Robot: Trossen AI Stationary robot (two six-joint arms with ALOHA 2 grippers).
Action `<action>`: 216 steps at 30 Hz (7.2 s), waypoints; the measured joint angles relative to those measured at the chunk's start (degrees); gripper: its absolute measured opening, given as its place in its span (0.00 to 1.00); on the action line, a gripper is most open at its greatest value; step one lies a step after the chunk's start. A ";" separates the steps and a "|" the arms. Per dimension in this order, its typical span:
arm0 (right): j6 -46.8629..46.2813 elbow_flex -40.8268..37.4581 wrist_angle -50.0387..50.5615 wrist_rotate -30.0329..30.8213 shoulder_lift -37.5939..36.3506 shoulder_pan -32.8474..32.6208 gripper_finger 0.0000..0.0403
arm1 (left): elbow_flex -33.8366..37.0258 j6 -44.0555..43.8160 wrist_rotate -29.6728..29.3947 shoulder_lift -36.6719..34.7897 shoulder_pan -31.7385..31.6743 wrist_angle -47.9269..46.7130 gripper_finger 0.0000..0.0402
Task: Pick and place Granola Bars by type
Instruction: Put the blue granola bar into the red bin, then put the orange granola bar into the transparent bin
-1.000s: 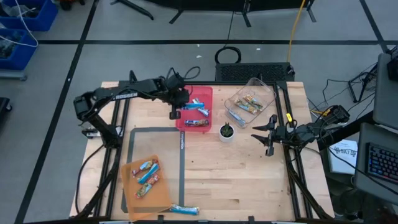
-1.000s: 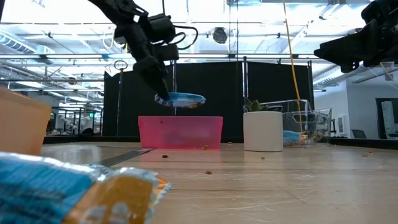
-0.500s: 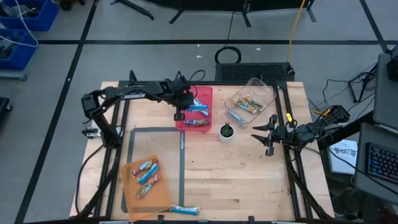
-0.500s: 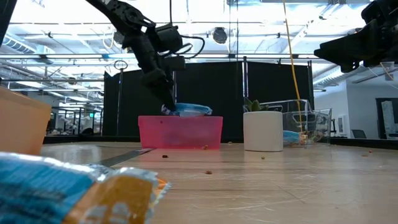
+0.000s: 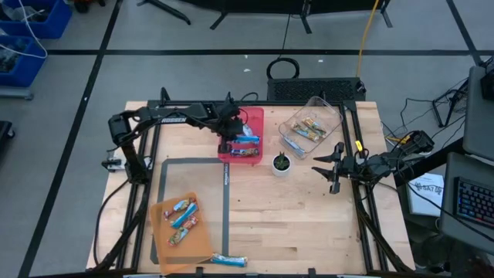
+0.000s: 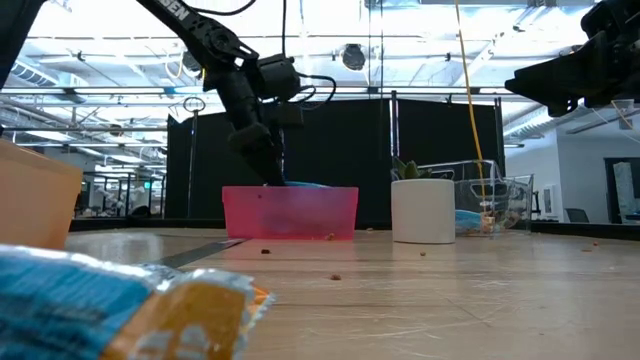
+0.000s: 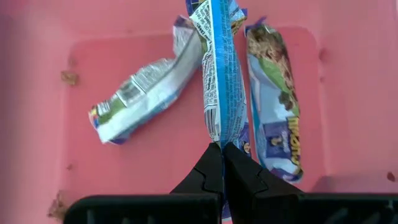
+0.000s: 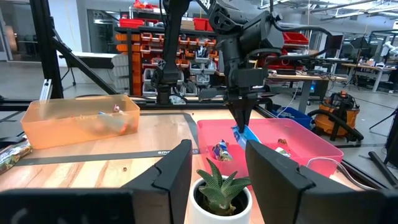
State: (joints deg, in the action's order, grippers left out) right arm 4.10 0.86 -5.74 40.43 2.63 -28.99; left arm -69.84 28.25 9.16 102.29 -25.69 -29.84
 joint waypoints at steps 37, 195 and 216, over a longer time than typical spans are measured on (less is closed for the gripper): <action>0.00 0.00 0.00 0.02 0.02 0.02 0.35 | 0.02 -2.82 -1.79 -0.32 0.59 -0.07 0.58; -4.96 0.00 0.24 0.33 0.02 0.00 0.35 | -12.87 -59.74 -19.08 18.07 69.31 3.40 0.77; -3.61 -0.01 0.11 0.33 0.02 0.02 0.35 | -12.87 -56.43 -14.54 18.03 68.40 2.71 0.13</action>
State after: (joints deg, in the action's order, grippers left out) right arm 0.49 0.86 -5.63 40.75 2.66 -28.97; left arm -82.72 -28.18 -5.37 120.32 42.71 -27.14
